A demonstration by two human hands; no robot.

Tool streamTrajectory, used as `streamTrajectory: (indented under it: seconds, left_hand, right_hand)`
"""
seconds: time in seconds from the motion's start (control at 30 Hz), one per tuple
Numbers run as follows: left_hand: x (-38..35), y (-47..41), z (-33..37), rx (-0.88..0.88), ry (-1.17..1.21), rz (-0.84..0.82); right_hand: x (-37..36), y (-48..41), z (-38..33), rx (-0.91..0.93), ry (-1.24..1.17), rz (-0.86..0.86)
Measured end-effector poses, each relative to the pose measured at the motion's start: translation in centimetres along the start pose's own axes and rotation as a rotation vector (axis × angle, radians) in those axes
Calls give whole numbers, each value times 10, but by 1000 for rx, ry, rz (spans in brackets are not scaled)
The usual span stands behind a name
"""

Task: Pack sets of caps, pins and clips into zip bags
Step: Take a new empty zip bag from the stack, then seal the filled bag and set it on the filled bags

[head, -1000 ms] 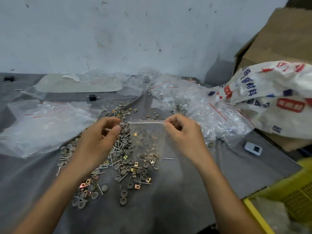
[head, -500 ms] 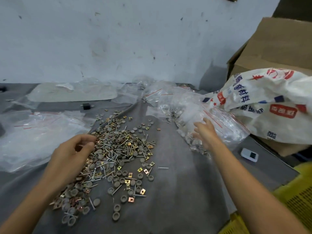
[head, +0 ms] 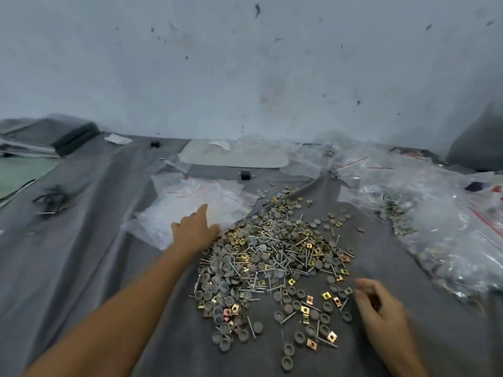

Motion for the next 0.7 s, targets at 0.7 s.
streamTrajectory:
  seconds: [0.7]
  left_hand:
    - [50,163,55,-853,139,585]
  right_hand:
    - [-16,51,-146,75,-305,-268]
Point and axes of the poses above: each hand's wrist, its own y-axis away from the middle knuckle, its own x-axis out of the back of the hand, z = x × y, the point moved 4 cm from there along -y, towards the middle knuckle, and after that the axes turned 1 degree about z, right-handed, at the moved point
